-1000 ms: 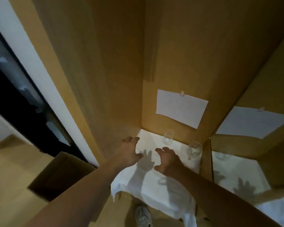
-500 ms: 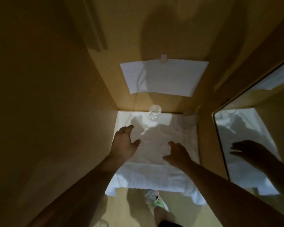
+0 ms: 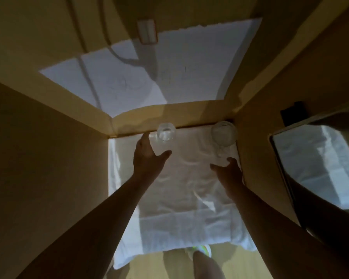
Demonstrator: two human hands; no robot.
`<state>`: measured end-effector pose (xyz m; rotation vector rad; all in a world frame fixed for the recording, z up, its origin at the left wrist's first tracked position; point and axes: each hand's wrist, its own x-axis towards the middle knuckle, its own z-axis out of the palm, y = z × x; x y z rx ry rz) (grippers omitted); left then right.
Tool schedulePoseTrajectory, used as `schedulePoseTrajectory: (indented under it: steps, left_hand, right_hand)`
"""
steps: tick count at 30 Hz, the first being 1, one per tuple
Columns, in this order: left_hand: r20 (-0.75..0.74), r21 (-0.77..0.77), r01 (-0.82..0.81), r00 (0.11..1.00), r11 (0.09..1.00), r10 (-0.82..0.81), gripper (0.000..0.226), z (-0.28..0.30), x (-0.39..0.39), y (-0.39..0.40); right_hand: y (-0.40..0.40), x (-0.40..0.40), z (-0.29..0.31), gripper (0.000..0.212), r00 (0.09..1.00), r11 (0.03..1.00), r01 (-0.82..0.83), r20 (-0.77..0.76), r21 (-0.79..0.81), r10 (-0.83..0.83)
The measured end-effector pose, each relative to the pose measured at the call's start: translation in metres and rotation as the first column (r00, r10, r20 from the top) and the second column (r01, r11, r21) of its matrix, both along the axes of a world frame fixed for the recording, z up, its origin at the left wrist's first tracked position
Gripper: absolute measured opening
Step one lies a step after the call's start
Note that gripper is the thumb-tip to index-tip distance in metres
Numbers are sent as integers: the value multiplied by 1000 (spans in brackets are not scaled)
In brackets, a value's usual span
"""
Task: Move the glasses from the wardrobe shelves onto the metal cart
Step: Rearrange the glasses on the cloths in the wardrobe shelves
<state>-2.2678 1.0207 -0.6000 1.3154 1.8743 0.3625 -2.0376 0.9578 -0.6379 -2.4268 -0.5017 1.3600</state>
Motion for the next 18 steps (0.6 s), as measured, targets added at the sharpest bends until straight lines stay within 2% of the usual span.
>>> schedulePoseTrajectory:
  steps: [5,7,9,11,16,18]
  left_hand:
    - [-20,14,-4,1000,1000,5,104,-37,9,22]
    - [19,25,-4,1000,1000,3,102,-50,9,28]
    - [58,34,-10,998,999,8,88,-59,13,34]
    - [96,61,-37,995,997,31,78,-63,18,40]
    - [115,103,-36,993,994,24,66,-57,26,32]
    - [110,110,-36,994,993,24,67,-51,24,19]
  right_hand:
    - [19,1,-36,72,962,968,245,-135,46,-237]
    - [21,1,-47,55,937,952,298,-211,74,-277]
    - [22,1,-53,36,916,943,322,-279,80,-289]
    - [22,1,-55,25,901,939,335,-321,81,-294]
    - [12,-7,-53,21,893,938,342,-331,62,-304]
    - [7,-13,-49,25,871,926,375,-357,42,-337]
